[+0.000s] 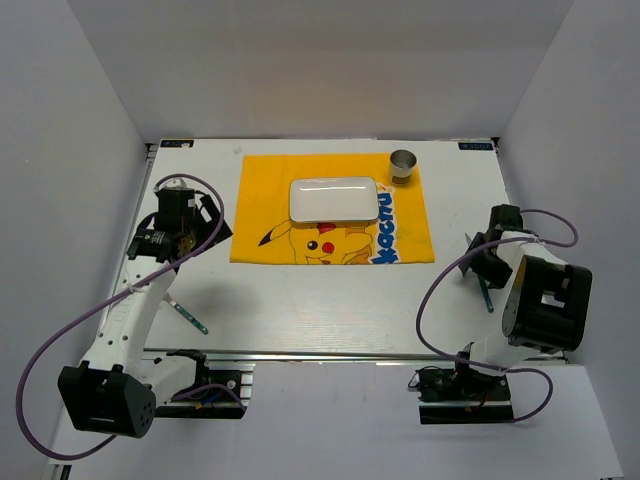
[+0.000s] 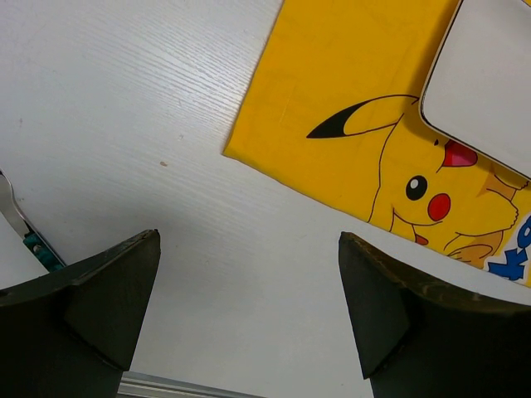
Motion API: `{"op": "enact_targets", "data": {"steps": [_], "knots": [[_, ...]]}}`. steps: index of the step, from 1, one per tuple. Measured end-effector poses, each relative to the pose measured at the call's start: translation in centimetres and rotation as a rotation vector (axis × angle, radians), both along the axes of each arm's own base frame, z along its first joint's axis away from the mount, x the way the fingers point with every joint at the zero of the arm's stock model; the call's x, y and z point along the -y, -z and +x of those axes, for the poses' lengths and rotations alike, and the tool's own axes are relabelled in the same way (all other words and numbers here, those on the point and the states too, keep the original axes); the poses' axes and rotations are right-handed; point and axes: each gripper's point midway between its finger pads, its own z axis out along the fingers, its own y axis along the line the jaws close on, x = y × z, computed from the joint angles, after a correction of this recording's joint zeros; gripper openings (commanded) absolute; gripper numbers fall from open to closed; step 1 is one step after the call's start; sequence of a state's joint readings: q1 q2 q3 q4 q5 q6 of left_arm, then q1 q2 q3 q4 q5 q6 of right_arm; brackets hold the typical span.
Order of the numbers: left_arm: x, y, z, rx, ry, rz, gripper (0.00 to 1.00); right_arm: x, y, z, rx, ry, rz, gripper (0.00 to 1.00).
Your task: Set the dinner table for one person
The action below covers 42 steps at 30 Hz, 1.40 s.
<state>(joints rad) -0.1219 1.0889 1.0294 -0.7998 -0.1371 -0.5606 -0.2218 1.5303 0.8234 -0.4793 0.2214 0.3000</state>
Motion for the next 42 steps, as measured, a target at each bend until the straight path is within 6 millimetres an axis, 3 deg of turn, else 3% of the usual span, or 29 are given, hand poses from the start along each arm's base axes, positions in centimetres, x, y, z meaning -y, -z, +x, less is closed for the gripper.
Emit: {"op": "enact_targets", "data": {"steps": [3,7,12,18,23,29,32,37,42], "knots": [[-0.1,-0.1,0.0,0.004,-0.002,0.001,0.98,-0.7,0.2,0.7,0.012,-0.012,0.046,0.48],[-0.2,-0.1,0.0,0.005,-0.005,0.002,0.98,-1.1,0.3,0.9,0.019,-0.034,0.066,0.3],[-0.2,-0.1,0.0,0.005,-0.005,0.001,0.98,-1.3,0.3,1.0,0.05,-0.046,0.081,0.0],[-0.2,-0.1,0.0,0.005,-0.005,0.002,0.98,-1.8,0.0,1.2,0.074,-0.057,0.103,0.0],[-0.3,-0.1,0.0,0.006,-0.015,0.0,0.98,-5.4,-1.4,0.7,0.071,-0.161,0.178,0.0],[-0.3,-0.2,0.1,0.01,-0.016,-0.002,0.98,-9.9,-6.1,5.1,0.151,-0.382,0.168,0.0],[-0.2,-0.3,0.3,0.019,-0.013,-0.003,0.98,-11.9,-7.5,7.5,0.184,-0.458,0.164,0.0],[-0.2,-0.2,0.4,0.024,-0.006,-0.001,0.98,-14.5,-6.0,10.4,0.134,-0.54,0.183,0.0],[-0.2,-0.1,0.5,0.028,-0.001,0.004,0.98,-15.9,-2.8,11.2,0.05,-0.577,0.195,0.0]]}}
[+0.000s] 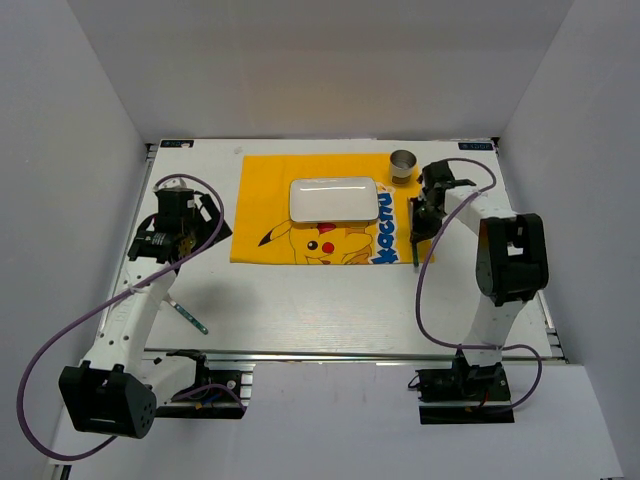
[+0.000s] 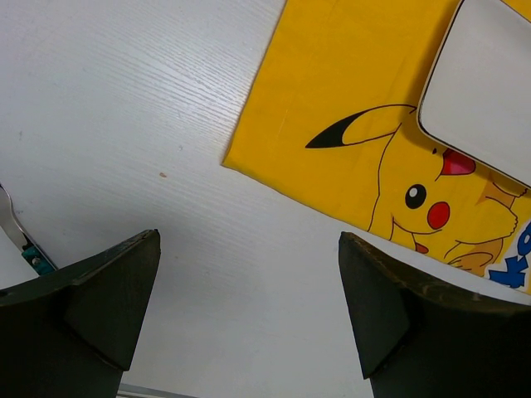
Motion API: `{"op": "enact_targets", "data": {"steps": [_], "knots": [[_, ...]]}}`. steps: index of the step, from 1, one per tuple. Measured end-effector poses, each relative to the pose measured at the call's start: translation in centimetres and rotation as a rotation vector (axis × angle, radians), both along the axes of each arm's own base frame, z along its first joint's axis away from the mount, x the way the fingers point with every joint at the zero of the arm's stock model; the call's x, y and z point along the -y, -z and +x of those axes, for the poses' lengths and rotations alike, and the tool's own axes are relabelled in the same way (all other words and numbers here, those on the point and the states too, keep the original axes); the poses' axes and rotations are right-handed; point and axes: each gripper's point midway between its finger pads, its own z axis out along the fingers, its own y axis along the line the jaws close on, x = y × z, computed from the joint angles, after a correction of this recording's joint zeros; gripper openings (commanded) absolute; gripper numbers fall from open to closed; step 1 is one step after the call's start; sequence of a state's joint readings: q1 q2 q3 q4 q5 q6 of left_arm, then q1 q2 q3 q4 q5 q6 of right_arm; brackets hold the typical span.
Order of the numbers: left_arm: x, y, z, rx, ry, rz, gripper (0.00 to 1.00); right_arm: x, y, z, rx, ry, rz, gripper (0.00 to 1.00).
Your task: Set the dinner table for one person
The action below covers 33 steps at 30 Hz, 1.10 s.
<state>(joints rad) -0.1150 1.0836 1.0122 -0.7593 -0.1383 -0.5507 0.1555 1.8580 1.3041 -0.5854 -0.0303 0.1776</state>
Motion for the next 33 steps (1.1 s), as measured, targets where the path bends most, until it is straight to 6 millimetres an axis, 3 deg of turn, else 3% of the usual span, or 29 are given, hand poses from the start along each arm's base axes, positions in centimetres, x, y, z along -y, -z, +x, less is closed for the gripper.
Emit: {"op": "enact_targets", "data": {"steps": [5,15,21,33], "knots": [[0.0,0.3,0.0,-0.003,0.006,0.006,0.98,-0.8,1.6,-0.1,-0.042,-0.021,-0.008,0.0],[0.1,0.3,0.2,0.009,0.019,0.006,0.98,-1.7,-0.1,3.6,0.032,-0.03,-0.001,0.0],[0.2,-0.3,0.0,0.038,0.025,0.002,0.98,-1.6,1.6,3.5,-0.007,-0.031,-0.012,0.0],[0.3,-0.3,0.0,0.045,0.034,0.0,0.98,-1.5,2.2,3.8,-0.012,-0.024,-0.022,0.0]]}}
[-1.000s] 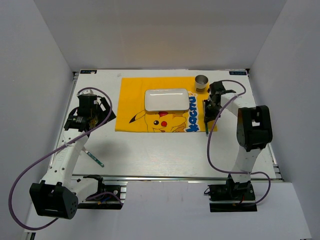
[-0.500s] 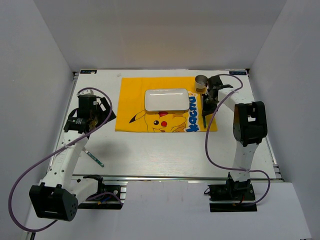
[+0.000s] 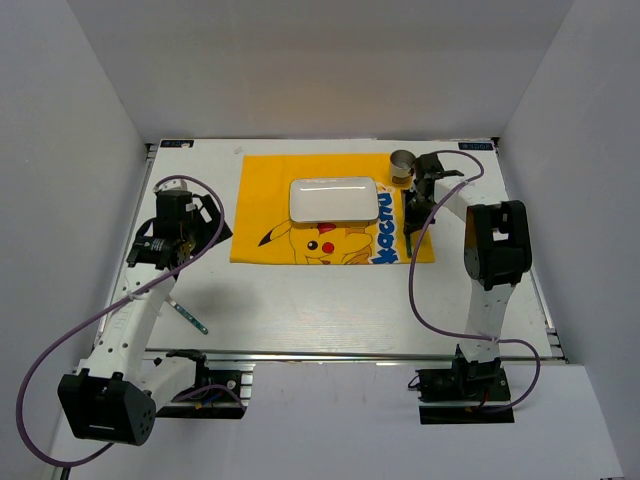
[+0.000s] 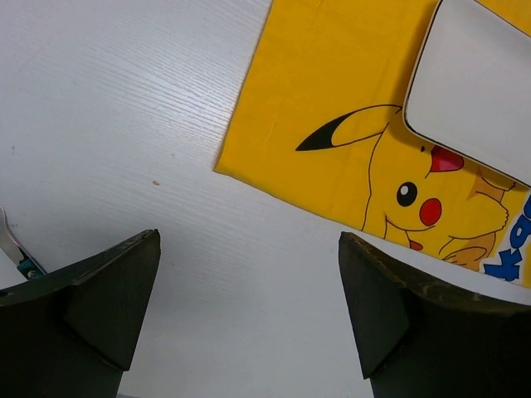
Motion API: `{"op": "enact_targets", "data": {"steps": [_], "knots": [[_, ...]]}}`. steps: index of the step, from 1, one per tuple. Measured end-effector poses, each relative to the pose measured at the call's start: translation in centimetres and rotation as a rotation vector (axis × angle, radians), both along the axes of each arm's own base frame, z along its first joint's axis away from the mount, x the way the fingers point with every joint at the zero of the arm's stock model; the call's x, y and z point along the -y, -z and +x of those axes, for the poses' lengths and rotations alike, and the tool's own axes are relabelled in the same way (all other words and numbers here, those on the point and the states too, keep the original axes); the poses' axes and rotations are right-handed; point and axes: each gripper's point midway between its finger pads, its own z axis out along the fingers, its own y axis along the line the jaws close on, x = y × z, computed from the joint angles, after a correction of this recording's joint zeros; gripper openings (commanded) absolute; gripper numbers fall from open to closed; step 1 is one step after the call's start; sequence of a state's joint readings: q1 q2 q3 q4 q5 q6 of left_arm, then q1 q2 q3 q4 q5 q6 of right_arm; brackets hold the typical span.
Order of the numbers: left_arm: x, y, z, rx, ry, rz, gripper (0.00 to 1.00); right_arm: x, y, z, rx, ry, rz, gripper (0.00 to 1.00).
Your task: Set the dinner table for one person
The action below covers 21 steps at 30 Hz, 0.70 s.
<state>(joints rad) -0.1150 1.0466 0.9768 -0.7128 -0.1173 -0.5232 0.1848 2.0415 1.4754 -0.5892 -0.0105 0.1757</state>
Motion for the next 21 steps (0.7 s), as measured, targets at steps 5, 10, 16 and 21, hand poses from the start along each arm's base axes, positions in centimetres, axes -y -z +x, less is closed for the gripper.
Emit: {"op": "enact_targets", "data": {"steps": [5,10,16,21], "knots": [[0.0,0.0,0.0,0.002,0.0,0.0,0.98,0.0,0.0,0.0,0.001,0.006,0.002,0.26],[-0.1,0.0,0.1,0.0,-0.006,0.004,0.98,-0.2,-0.2,0.2,0.008,0.011,0.013,0.51],[-1.4,1.6,-0.2,-0.066,-0.101,0.031,0.98,-0.6,-4.1,0.1,0.098,0.011,0.052,0.89],[-3.3,4.1,-1.7,-0.185,-0.28,0.031,0.98,-1.3,-10.6,-0.6,0.293,-0.001,0.126,0.89]]}}
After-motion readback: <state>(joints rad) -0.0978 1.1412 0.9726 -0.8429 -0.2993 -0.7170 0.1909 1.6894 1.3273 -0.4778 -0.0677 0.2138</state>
